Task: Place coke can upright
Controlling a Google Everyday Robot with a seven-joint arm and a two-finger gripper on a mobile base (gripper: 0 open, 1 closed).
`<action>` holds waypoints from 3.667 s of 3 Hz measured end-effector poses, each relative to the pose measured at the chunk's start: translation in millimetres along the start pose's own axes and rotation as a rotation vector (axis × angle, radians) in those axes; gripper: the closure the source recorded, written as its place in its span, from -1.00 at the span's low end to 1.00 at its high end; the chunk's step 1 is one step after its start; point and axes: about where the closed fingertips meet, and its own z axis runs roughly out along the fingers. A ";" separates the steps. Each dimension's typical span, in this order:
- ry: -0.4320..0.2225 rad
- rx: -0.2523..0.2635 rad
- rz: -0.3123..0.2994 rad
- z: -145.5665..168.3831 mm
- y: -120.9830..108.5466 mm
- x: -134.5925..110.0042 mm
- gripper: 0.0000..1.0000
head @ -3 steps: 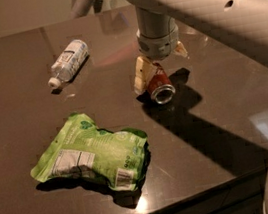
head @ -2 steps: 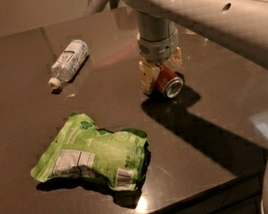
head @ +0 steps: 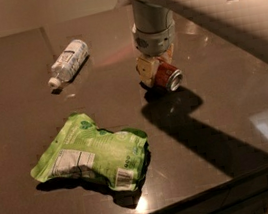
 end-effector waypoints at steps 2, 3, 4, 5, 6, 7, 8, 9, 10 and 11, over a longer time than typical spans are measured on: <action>-0.201 -0.087 -0.231 -41.7 7.9 -15.5 1.00; -0.432 -0.177 -0.378 -56.0 10.3 -19.9 1.00; -0.609 -0.234 -0.451 -62.3 10.9 -22.9 1.00; -0.804 -0.322 -0.480 -63.5 15.5 -30.3 1.00; -0.941 -0.376 -0.482 -60.3 23.8 -35.5 1.00; -1.058 -0.404 -0.480 -54.4 34.5 -41.0 1.00; -1.147 -0.411 -0.468 -48.7 44.7 -46.2 1.00; -1.242 -0.410 -0.452 -44.3 53.1 -57.0 1.00; -1.282 -0.404 -0.433 -39.5 53.7 -63.4 1.00; -1.313 -0.412 -0.413 -33.6 50.9 -67.8 0.68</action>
Offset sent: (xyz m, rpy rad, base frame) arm -0.0052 0.0238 0.0719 0.3295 -0.1888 0.5260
